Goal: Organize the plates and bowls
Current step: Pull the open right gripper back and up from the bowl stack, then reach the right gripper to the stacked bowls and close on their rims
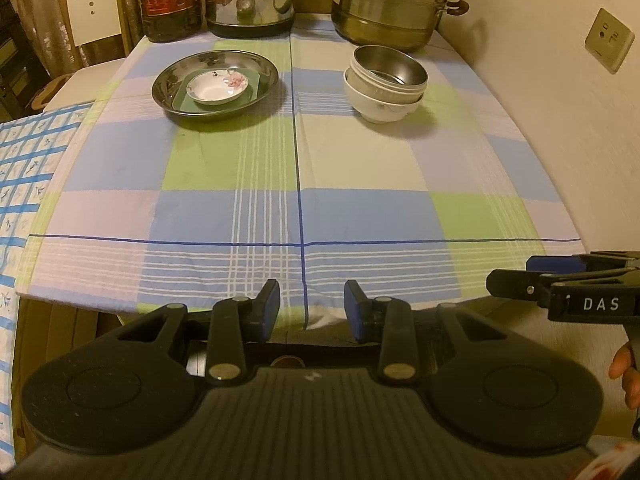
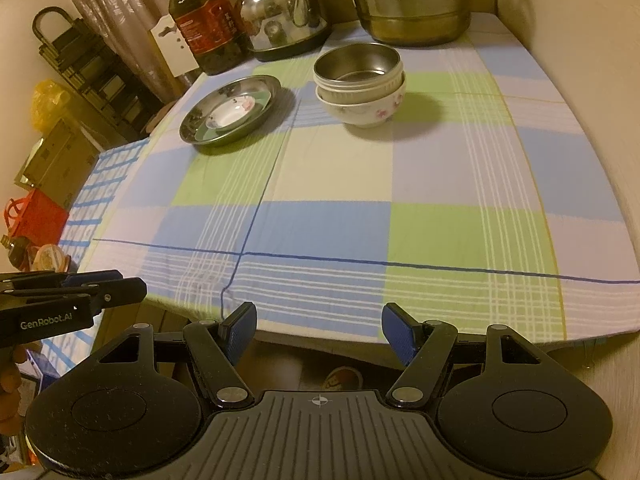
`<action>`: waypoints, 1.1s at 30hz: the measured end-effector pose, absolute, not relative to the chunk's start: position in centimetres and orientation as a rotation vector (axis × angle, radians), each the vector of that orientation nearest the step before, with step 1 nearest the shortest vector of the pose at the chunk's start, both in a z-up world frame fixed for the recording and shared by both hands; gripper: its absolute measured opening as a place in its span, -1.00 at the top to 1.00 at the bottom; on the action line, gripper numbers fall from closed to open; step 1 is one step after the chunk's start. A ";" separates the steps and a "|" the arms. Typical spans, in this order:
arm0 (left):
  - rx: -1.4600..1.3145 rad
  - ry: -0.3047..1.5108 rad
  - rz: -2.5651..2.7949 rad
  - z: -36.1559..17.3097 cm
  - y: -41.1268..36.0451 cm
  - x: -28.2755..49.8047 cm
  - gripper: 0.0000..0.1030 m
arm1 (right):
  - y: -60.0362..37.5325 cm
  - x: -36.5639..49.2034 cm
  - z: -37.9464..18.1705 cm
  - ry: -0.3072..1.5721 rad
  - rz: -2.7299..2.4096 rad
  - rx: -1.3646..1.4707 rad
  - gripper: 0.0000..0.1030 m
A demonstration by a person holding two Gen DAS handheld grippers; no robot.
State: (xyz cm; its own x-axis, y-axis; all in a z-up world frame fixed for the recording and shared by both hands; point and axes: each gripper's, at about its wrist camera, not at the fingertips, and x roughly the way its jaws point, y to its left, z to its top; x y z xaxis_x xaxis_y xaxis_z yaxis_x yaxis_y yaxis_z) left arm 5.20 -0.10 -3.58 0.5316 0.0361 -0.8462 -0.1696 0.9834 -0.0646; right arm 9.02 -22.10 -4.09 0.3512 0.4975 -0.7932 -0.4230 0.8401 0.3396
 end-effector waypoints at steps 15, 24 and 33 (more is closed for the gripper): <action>-0.133 1.007 0.123 -3.7 0.5 6.6 0.38 | -22.5 10.6 -4.4 1.056 0.560 0.086 -0.34; -0.091 0.967 0.065 -3.7 2.6 12.8 0.38 | -22.9 16.1 -4.1 1.033 0.442 0.140 -0.34; -0.048 0.934 -0.037 -3.9 4.2 21.3 0.38 | -22.1 23.1 -4.1 0.997 0.332 0.212 -0.34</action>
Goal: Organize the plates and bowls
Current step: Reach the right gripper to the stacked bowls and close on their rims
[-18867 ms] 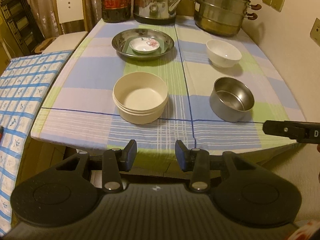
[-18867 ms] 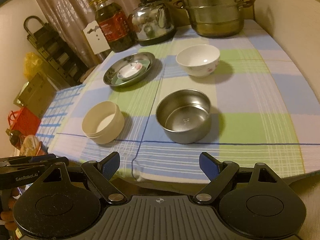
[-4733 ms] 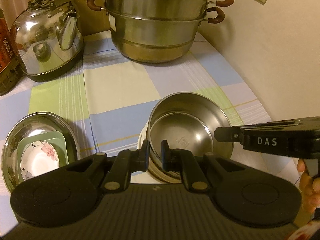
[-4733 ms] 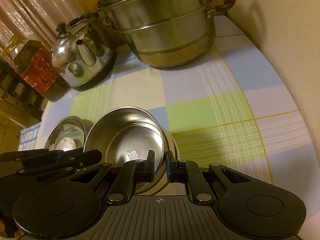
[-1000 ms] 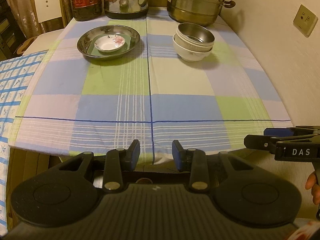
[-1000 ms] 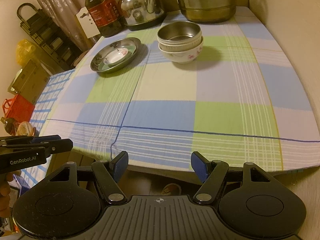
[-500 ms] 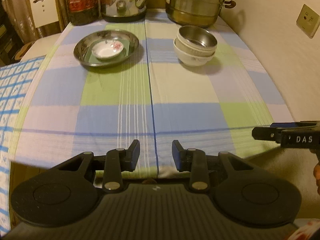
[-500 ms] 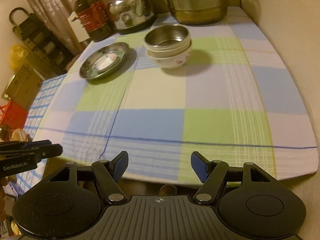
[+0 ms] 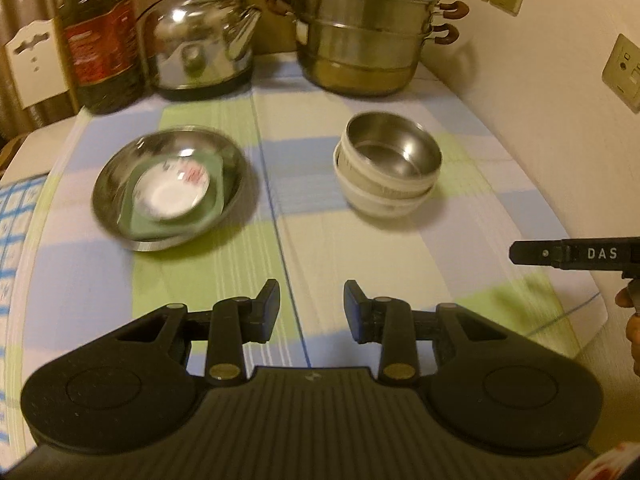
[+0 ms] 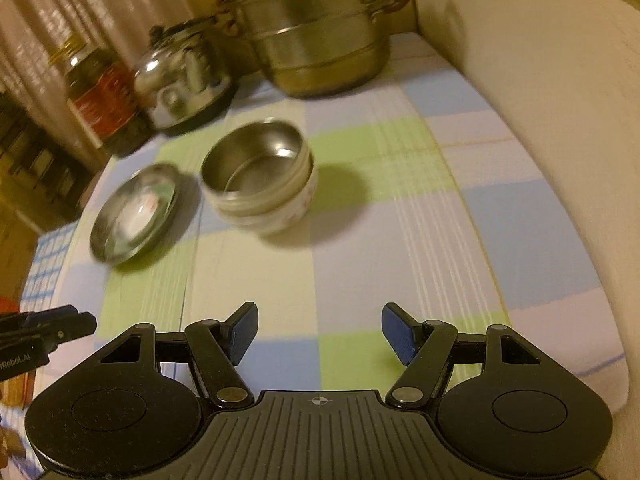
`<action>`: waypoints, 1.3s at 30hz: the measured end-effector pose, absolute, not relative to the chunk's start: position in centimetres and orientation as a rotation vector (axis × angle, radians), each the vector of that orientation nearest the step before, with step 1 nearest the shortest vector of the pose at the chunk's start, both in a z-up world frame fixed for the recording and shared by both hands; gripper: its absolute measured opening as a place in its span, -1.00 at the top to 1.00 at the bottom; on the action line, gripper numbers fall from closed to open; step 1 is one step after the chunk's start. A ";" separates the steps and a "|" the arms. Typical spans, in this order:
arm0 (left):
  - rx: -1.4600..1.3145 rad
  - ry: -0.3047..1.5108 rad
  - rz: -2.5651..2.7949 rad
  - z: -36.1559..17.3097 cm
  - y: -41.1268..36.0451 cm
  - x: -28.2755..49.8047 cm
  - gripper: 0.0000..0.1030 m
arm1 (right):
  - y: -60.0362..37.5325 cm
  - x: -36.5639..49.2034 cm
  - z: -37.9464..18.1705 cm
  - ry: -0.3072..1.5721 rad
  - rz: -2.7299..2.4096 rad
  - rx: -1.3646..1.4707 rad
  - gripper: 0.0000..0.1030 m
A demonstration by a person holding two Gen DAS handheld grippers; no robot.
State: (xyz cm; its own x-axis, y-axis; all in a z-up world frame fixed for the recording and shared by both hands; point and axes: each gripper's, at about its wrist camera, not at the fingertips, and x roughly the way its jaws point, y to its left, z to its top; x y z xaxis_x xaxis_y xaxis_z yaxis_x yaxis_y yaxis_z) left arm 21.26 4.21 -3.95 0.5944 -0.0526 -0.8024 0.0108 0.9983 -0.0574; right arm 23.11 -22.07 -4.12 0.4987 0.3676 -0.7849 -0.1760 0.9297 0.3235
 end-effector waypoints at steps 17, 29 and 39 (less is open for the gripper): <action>-0.003 0.895 -0.244 -4.5 3.2 32.2 0.40 | -18.2 29.9 -4.8 0.909 0.234 0.316 -0.28; -0.054 0.920 -0.196 -6.5 2.6 36.9 0.40 | -17.0 34.4 -6.7 0.920 0.251 0.306 0.00; -0.099 0.982 -0.159 -8.5 2.2 38.5 0.70 | -16.9 37.2 -8.0 0.970 0.318 0.267 0.43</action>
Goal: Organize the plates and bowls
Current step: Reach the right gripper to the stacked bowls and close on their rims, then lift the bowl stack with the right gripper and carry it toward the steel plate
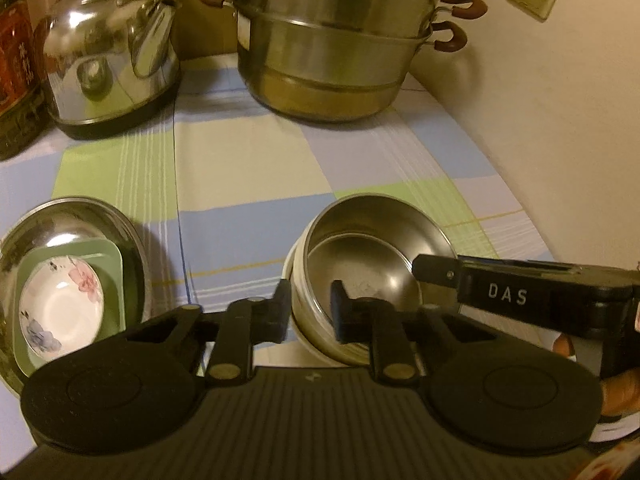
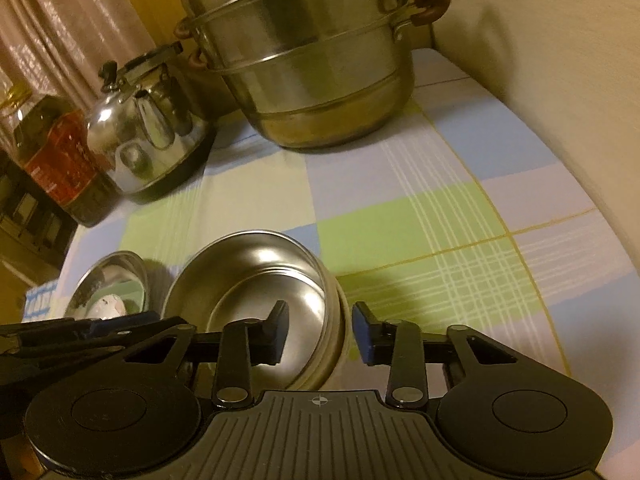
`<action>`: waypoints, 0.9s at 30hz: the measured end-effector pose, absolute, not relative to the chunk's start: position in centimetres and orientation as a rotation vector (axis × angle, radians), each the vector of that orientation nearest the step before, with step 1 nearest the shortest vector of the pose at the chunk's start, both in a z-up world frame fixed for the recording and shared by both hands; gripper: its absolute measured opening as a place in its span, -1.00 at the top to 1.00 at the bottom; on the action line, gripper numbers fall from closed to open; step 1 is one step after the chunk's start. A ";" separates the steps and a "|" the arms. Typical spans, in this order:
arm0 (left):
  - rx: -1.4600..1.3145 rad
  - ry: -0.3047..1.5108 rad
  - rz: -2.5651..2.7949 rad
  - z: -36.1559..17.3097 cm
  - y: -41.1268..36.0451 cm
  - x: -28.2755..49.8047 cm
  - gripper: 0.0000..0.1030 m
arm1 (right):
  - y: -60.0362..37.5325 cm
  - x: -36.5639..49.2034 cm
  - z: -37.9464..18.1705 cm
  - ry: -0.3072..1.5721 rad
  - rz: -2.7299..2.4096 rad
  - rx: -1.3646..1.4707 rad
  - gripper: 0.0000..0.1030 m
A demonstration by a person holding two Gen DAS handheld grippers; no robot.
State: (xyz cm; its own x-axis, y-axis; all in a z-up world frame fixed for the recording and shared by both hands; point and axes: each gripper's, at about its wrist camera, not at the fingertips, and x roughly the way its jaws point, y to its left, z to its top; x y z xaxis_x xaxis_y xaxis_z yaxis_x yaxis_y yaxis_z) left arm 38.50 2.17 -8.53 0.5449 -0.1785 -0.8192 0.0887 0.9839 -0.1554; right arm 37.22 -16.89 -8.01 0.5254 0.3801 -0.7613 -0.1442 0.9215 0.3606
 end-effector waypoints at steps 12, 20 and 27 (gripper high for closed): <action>-0.134 1.015 -0.127 -8.4 2.2 38.7 0.73 | -17.9 40.0 -7.6 1.087 0.357 0.291 0.82; -0.146 1.027 -0.127 -7.9 2.5 39.4 0.74 | -18.0 41.5 -7.0 1.188 0.354 0.309 0.82; -0.155 1.061 -0.113 -8.4 2.4 39.8 0.74 | -17.5 42.2 -6.9 1.241 0.364 0.270 0.82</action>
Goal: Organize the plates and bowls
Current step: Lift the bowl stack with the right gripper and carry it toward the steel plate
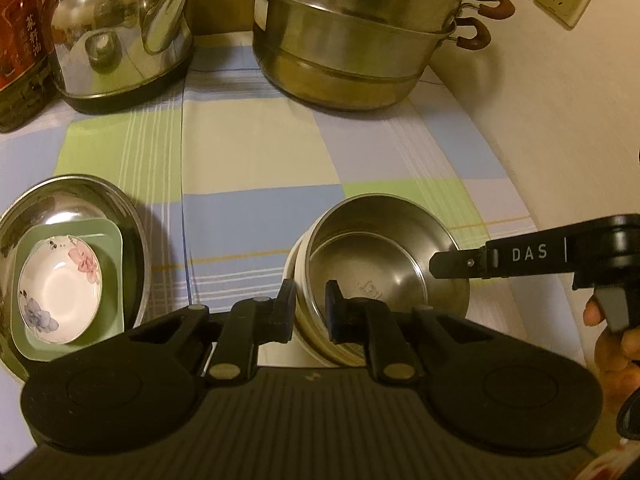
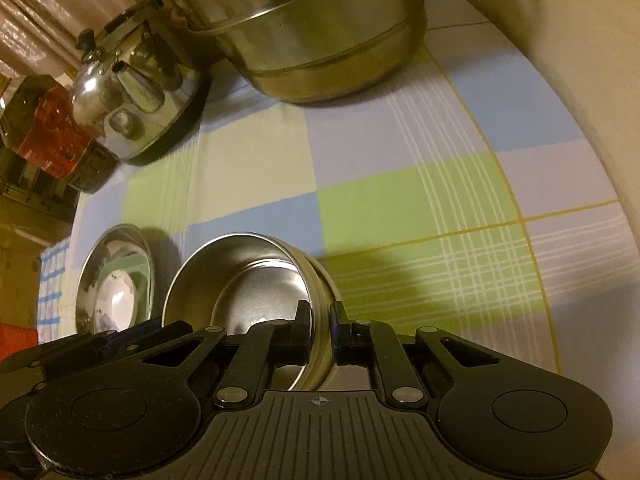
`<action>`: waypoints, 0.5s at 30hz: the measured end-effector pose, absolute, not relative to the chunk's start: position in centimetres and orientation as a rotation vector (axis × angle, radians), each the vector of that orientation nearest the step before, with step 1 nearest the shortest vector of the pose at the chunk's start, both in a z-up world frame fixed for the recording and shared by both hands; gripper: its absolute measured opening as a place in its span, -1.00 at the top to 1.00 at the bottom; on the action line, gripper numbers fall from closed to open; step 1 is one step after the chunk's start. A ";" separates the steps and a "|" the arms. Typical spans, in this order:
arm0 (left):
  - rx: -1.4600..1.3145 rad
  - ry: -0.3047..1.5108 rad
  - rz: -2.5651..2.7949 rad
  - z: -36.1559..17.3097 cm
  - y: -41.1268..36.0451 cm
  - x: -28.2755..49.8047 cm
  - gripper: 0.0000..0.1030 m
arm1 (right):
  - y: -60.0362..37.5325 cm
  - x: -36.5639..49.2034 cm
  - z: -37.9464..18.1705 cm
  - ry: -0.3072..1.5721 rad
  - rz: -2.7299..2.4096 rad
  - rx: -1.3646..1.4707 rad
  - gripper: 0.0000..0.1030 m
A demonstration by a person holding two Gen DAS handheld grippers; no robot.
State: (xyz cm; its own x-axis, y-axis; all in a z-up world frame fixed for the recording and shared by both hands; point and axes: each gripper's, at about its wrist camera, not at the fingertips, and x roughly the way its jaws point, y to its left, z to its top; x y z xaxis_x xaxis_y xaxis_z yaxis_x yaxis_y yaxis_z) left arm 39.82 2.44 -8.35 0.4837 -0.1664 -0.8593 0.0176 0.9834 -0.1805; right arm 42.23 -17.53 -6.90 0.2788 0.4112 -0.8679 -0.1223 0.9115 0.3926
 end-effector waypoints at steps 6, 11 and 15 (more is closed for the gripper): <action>-0.156 1.070 -0.100 -8.6 2.4 40.0 0.73 | -16.7 42.2 -6.8 1.237 0.384 0.199 0.82; -0.124 1.055 -0.077 -8.2 2.3 40.0 0.59 | -16.4 41.9 -6.5 1.211 0.400 0.157 0.62; -0.137 1.067 -0.070 -8.4 2.5 40.3 0.49 | -16.7 41.8 -6.2 1.175 0.399 0.147 0.07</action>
State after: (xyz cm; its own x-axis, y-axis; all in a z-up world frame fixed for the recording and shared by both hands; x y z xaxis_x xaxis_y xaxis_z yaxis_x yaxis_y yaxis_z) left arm 40.26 2.53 -8.44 0.4817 -0.1231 -0.8677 -0.0094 0.9893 -0.1456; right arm 41.82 -16.67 -6.16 0.3254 0.3792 -0.8662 -0.2276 0.9206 0.3174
